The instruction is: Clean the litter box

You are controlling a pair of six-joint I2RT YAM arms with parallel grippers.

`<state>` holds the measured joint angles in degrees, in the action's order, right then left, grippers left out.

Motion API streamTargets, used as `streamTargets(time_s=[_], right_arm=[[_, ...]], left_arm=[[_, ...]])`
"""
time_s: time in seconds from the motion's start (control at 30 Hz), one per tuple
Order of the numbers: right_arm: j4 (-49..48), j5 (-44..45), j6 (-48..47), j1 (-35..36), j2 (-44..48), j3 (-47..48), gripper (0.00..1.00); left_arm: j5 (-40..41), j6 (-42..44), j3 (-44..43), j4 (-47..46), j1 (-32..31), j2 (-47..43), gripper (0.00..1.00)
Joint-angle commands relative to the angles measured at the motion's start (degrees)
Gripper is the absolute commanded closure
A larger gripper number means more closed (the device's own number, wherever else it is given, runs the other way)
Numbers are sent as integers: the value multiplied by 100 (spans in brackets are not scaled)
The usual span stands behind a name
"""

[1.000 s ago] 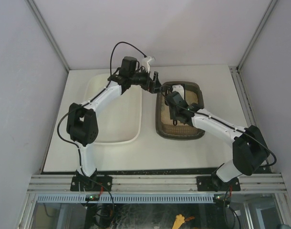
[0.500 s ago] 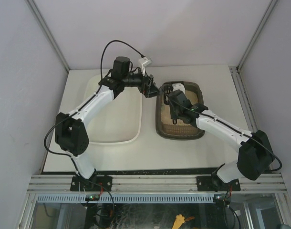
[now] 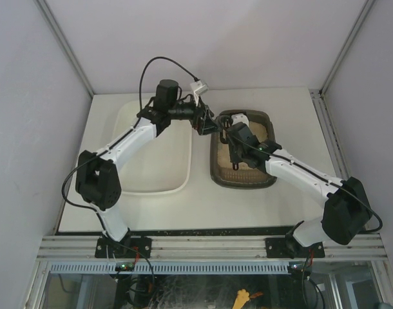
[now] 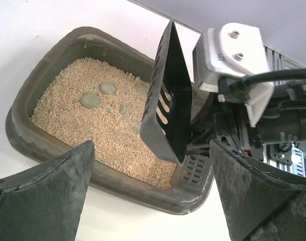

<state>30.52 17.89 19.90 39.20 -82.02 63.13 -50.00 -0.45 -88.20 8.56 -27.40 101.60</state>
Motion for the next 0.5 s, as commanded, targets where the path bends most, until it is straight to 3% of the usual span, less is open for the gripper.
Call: streamTargets(time_s=[0.0,0.17,0.23,0.4,0.47], right_arm=[[-137,-10,-8,93,180,67,100],[-176,-86,-12,184,173,67,100],[-160,-135,3,193,170,68,100],[-92,-281,-4,193,177,67,97],[-94,-318,-7,193,215,54,72]], left_arm=[[119,55,-384,-299,-219,194,0],[200,4,-462,-566,-272,357,1],[211,-60,-542,-644,-281,419,8],[331,-178,-699,-713,-268,451,69],[391,-343,-719,-759,-255,436,88]])
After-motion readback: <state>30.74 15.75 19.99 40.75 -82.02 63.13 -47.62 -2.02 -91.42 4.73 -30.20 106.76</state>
